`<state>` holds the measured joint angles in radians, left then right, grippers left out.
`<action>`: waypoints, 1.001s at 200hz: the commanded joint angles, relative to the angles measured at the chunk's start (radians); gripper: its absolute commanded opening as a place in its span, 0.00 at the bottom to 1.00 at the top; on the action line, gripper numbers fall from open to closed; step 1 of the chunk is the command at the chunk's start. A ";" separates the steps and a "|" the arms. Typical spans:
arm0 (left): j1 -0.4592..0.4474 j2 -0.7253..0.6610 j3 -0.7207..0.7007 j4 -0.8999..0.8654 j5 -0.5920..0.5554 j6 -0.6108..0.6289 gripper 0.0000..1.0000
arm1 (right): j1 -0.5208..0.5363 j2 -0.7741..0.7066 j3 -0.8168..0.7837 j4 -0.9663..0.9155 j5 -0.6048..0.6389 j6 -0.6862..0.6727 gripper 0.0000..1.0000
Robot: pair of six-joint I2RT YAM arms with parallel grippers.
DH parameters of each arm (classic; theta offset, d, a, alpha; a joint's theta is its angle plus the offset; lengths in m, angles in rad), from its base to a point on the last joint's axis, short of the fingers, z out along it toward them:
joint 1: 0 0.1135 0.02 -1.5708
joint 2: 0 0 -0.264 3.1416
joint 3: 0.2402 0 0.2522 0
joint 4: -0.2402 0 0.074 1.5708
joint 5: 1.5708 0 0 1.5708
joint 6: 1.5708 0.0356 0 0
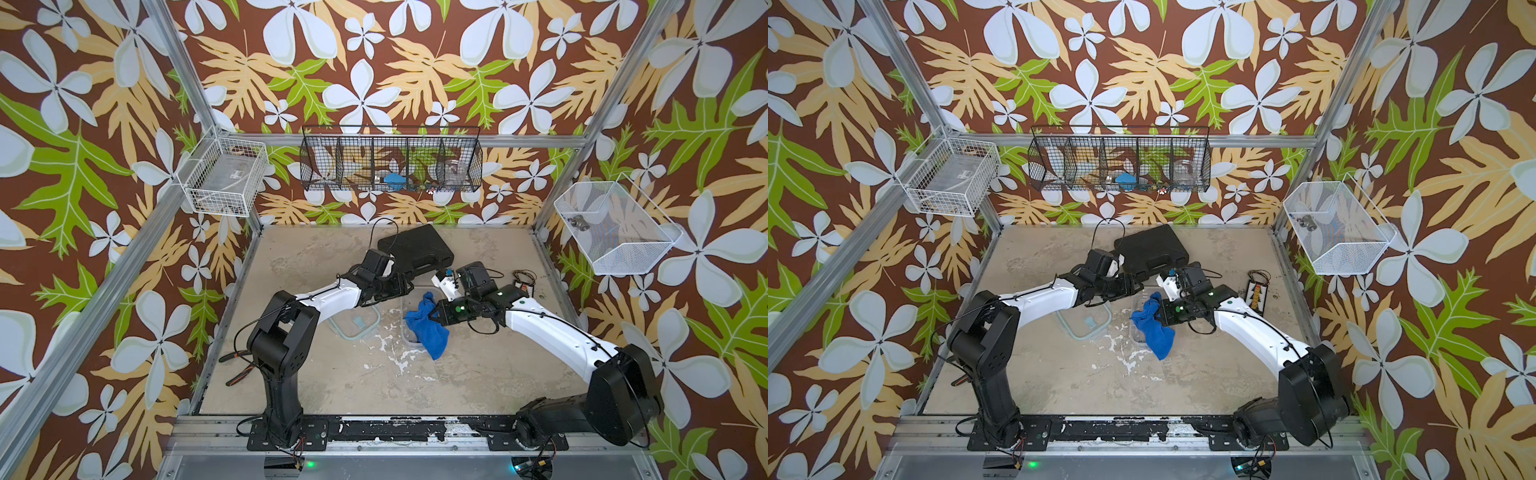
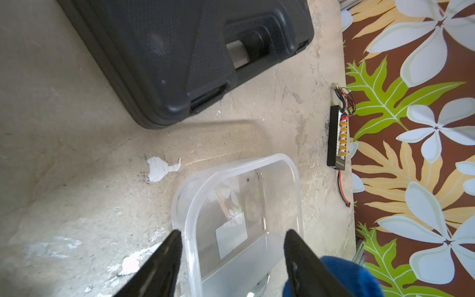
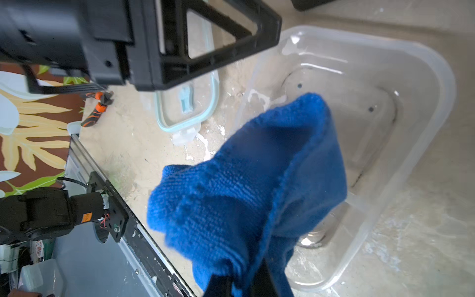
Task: Wipe the insides of the lunch boxes
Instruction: Wipe the dirt inside the lunch box.
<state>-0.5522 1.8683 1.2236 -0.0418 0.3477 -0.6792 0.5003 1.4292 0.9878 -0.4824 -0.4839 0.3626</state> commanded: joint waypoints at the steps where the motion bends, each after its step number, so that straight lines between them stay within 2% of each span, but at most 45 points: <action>1: -0.008 0.008 0.007 -0.021 0.003 0.017 0.64 | 0.034 0.039 -0.005 0.075 0.052 0.008 0.00; 42: -0.008 0.035 0.021 -0.017 0.011 0.014 0.56 | 0.052 0.171 0.015 0.066 0.100 -0.011 0.00; 94: -0.018 0.065 0.040 -0.018 0.001 0.014 0.54 | 0.064 0.284 0.086 0.095 0.032 0.004 0.00; 126: -0.028 0.091 0.058 -0.020 0.002 0.013 0.52 | 0.075 0.303 0.088 0.091 -0.012 -0.020 0.00; 158: -0.030 0.112 0.069 -0.025 0.003 0.018 0.49 | 0.075 0.288 0.054 0.068 -0.001 -0.062 0.00; 200: -0.032 0.134 0.097 -0.080 -0.005 0.060 0.40 | 0.075 0.291 0.043 0.063 0.026 -0.065 0.00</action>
<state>-0.5816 1.9995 1.3098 -0.0868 0.3447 -0.6651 0.5747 1.7195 1.0332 -0.3977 -0.4702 0.3126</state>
